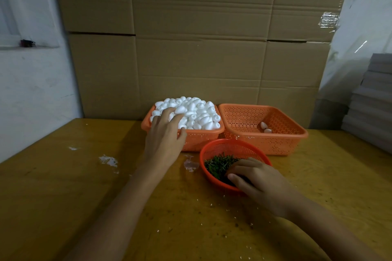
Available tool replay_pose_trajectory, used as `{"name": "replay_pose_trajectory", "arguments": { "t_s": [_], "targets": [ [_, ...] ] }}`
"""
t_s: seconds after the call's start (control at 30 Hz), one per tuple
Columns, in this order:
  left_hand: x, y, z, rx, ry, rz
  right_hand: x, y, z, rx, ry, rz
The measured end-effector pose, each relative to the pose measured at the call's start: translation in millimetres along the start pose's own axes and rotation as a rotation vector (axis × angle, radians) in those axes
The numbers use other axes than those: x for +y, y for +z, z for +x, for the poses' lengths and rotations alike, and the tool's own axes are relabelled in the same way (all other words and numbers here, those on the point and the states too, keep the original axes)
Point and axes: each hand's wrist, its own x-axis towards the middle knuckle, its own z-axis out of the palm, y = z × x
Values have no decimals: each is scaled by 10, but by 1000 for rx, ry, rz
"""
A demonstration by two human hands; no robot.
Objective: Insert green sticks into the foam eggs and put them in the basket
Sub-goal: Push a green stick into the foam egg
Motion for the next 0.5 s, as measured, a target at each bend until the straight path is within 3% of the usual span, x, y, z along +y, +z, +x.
{"name": "replay_pose_trajectory", "arguments": {
  "t_s": [0.13, 0.3, 0.5],
  "targets": [
    [104, -69, -77, 134, 45, -122, 9, 9, 1, 1, -14, -12],
    [339, -134, -208, 199, 293, -469, 24, 15, -11, 103, -11, 114],
    [625, -69, -386, 192, 358, -672, -50, 0, -6, 344, 98, 705]
  ]
}}
